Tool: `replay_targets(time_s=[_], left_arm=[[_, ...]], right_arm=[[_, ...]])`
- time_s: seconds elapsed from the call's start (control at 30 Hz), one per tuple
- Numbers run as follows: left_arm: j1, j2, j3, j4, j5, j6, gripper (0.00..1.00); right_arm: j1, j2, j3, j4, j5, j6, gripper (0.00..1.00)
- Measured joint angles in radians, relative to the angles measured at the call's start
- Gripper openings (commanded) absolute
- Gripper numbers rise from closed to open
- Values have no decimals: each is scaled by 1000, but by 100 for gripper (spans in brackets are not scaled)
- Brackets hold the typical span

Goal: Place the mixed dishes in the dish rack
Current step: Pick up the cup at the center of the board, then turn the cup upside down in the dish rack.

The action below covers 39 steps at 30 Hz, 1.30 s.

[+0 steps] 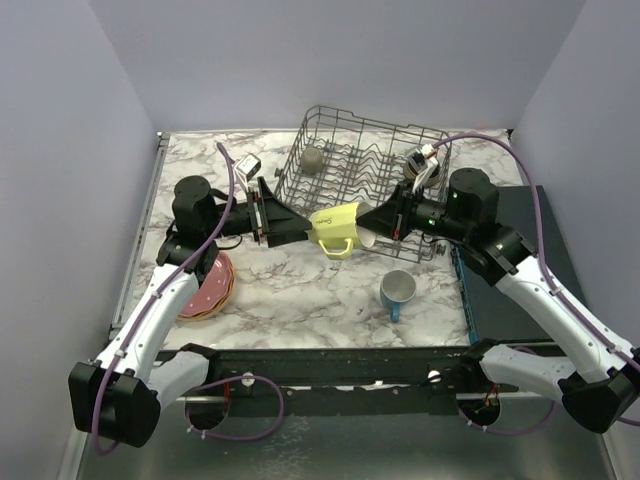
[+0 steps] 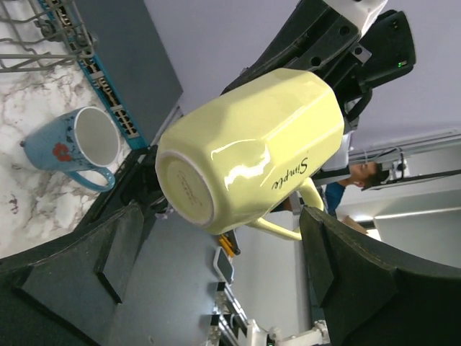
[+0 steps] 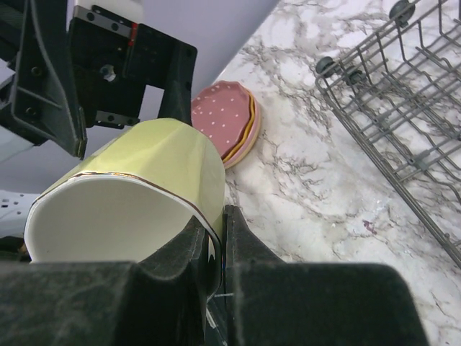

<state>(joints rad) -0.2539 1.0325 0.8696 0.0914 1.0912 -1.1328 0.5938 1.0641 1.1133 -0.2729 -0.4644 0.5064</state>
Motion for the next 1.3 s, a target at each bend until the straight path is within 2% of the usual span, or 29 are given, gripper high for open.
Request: replay_targets(time_s=[0.4,0.77,1.3], left_arm=[[4,-6,-35,190,23,-189,99],[4,-17,-45,302,28,-294,99],[4,-17,-63,394,28,-385,99]], right_arm=[[0,-8,-42,182,-94,41,1],[-4,39,-74,391,-183,119,1],[-4,124,-107,598,-234,202,1]])
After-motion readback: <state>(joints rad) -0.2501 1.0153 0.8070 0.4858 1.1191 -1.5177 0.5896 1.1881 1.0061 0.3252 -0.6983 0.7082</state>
